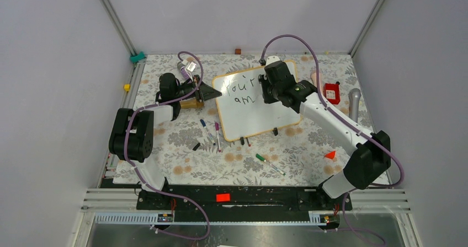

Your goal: Write a sentence on the whiteboard

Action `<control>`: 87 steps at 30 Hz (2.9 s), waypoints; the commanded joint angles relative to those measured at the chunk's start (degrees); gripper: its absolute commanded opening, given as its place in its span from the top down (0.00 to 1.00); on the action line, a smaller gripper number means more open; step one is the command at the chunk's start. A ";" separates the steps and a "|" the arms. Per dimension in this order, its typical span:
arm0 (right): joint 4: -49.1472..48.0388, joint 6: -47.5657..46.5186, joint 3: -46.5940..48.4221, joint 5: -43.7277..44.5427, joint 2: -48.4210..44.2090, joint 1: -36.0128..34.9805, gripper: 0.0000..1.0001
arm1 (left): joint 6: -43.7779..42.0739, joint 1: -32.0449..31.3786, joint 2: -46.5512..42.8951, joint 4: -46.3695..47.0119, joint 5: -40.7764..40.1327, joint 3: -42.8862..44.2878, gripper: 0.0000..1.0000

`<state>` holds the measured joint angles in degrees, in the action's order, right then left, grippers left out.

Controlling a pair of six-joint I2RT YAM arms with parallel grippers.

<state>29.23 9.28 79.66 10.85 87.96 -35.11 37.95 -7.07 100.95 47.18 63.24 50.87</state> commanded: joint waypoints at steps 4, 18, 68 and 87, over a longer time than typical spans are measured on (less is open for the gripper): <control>-2.16 0.11 -0.58 -0.85 -1.55 0.57 1.00 | -3.56 -0.31 -2.30 1.85 1.39 2.03 0.98; -3.35 0.70 2.04 -3.06 1.91 0.57 1.00 | -3.49 -0.40 -2.12 1.69 1.36 2.06 0.97; -4.08 -0.39 0.33 -0.31 2.74 0.79 1.00 | -3.42 -1.43 -2.38 1.70 -0.62 1.86 0.98; -3.39 0.62 -1.40 -1.68 2.43 0.92 1.00 | -3.89 -1.79 -2.40 0.81 -0.65 2.39 0.98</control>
<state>26.63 9.87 80.27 8.05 91.02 -34.79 37.56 -7.46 100.64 45.82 62.52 51.31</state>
